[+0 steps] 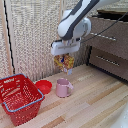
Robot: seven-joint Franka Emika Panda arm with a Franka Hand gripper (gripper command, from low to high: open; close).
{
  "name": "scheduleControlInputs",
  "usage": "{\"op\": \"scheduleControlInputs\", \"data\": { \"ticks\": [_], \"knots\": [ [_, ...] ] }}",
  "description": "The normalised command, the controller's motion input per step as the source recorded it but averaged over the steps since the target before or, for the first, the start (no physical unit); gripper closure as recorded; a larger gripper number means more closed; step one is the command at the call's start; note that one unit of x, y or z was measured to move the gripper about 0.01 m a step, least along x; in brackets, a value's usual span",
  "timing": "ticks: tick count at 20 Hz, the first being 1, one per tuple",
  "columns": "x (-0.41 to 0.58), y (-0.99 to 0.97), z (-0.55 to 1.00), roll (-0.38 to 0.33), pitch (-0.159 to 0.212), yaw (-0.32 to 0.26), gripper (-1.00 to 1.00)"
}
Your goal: Meticulously direct the gripper system near the nourishment stick. Grapple the nourishment stick firmly with the gripper system. Progress with the gripper system grasping the stick toward the storage box. Tenderly permit the nourishment stick to descend into the box.
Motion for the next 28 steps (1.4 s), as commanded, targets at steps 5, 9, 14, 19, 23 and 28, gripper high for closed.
{"op": "scheduleControlInputs", "data": {
  "ticks": [5, 9, 14, 19, 23, 28],
  "knots": [
    [-0.177, 0.61, 0.69, 0.121, 0.024, -0.001, 1.00],
    [-0.082, 0.75, 0.52, 0.098, 0.070, 0.000, 1.00],
    [-0.021, 0.85, 0.39, 0.035, 0.108, 0.000, 1.00],
    [0.027, 0.94, 0.31, 0.000, 0.127, 0.000, 1.00],
    [0.049, 0.94, 0.32, 0.000, 0.127, 0.001, 1.00],
    [0.155, 0.94, 0.28, -0.001, 0.120, 0.010, 1.00]
  ]
}}
